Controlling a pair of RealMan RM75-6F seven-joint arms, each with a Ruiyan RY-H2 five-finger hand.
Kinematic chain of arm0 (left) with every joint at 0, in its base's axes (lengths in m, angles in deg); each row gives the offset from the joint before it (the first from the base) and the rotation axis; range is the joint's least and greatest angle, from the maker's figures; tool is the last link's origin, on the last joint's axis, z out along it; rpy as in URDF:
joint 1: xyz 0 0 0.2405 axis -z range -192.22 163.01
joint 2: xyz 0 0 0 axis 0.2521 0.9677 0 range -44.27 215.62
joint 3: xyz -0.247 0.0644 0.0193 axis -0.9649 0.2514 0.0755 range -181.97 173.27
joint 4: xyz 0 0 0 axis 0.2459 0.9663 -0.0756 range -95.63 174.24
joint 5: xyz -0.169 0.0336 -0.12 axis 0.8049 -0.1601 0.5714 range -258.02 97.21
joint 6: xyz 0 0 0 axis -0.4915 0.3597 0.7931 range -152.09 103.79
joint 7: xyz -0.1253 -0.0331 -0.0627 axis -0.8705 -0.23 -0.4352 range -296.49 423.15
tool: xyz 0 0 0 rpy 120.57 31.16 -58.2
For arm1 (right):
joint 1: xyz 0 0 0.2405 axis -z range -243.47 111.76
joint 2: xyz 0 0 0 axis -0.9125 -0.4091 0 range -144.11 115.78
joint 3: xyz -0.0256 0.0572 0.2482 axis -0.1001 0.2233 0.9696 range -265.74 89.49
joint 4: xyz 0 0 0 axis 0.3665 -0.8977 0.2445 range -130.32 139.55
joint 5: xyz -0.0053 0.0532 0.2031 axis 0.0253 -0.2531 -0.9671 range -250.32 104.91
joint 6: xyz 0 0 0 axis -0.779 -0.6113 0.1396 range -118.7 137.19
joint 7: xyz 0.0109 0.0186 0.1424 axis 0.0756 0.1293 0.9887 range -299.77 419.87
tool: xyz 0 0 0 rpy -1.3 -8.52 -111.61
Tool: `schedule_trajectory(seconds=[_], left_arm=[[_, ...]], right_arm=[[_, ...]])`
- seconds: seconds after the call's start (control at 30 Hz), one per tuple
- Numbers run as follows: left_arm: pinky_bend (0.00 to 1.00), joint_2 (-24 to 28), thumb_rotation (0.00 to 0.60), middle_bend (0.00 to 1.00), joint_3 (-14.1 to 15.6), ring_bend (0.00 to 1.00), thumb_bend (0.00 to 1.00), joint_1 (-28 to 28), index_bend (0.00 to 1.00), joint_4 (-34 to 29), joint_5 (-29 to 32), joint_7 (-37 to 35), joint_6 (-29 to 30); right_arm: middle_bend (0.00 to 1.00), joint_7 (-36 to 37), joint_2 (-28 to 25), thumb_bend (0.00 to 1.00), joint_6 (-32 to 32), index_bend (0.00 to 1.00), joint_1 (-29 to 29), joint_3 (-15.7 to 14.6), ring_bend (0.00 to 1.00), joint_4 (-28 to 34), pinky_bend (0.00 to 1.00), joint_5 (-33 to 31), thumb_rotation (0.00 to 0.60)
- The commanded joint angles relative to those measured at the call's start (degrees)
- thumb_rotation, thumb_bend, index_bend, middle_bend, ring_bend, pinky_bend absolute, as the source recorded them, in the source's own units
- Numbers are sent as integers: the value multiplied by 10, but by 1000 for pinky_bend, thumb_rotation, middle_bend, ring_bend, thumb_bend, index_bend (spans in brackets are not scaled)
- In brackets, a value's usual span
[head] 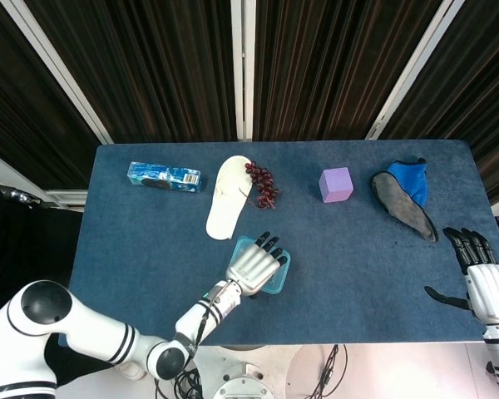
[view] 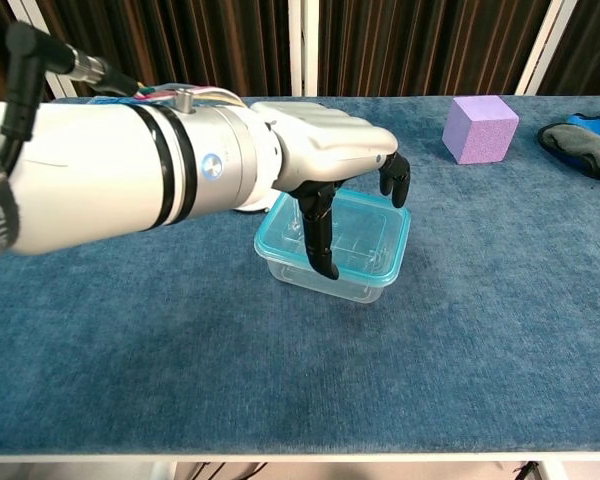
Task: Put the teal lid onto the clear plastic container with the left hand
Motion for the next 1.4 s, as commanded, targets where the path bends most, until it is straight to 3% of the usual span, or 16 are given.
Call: schedule_trajectory(seconds=[0.03, 0.93, 1.2, 1.4], left_arm=[[0, -3, 600, 174, 1, 0, 84, 2, 240, 6, 7, 1, -2], [0, -23, 600, 174, 3, 0, 83, 26, 242, 48, 84, 15, -14], [0, 11, 600, 174, 5, 0, 83, 5, 241, -4, 45, -6, 18], [0, 42, 600, 174, 25, 0, 83, -21, 240, -38, 12, -18, 41]], right_arm=[[83, 2, 1, 26, 0, 0, 1, 0, 0, -1, 0, -1, 600], [83, 9, 5, 26, 0, 0, 4, 0, 0, -10, 0, -2, 600], [83, 6, 1, 26, -6, 0, 6, 0, 0, -4, 0, 1, 600], [83, 1, 0, 26, -9, 0, 6, 0, 0, 1, 0, 5, 600]])
